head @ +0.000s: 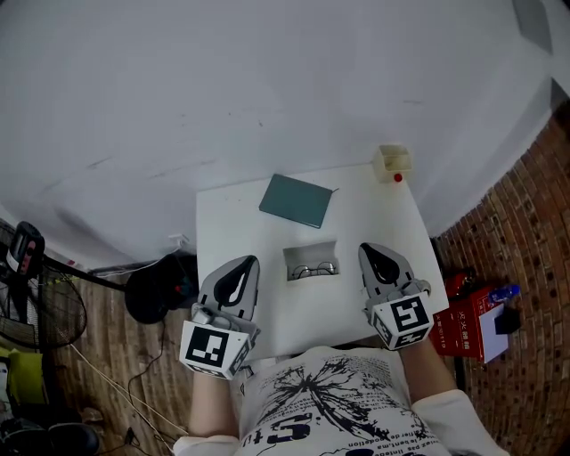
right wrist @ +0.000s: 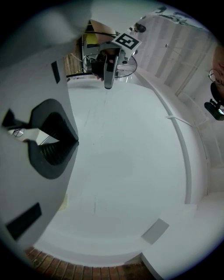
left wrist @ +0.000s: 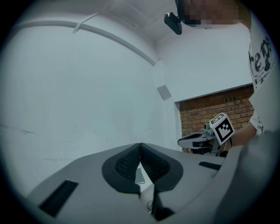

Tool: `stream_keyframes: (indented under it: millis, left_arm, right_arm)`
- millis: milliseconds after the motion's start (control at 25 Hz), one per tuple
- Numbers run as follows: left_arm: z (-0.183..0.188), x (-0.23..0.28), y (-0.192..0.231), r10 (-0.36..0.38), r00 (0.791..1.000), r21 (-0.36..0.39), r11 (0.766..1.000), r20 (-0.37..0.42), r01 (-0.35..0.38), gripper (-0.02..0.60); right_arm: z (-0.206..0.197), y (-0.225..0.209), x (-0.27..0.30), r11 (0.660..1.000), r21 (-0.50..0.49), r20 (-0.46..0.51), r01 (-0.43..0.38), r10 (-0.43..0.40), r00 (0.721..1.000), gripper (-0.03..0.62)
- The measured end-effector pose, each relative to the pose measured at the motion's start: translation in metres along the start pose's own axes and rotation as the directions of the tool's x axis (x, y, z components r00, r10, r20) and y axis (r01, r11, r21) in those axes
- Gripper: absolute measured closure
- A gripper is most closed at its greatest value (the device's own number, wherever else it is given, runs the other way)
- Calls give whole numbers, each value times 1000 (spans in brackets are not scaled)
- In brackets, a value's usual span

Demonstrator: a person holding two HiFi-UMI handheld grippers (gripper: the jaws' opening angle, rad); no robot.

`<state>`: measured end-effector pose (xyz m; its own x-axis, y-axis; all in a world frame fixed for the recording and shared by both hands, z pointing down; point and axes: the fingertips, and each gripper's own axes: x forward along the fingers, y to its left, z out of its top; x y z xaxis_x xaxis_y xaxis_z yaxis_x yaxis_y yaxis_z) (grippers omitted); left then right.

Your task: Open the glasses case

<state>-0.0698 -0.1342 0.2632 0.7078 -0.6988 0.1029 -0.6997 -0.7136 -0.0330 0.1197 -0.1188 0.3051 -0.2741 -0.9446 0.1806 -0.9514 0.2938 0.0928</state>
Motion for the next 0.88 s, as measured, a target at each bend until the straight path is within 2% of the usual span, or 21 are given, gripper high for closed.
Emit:
stream_keyframes:
  millis: [240, 880]
  left_arm:
    - [-2, 5, 0, 1, 1000, -3, 1000, -9, -1, 568]
    - [-13, 14, -3, -9, 999, 26, 1000, -47, 10, 568]
  right_arm:
    - [-1, 8, 8, 997, 2, 0, -72, 72, 997, 582]
    - [-8, 7, 17, 997, -5, 7, -74, 74, 997, 582]
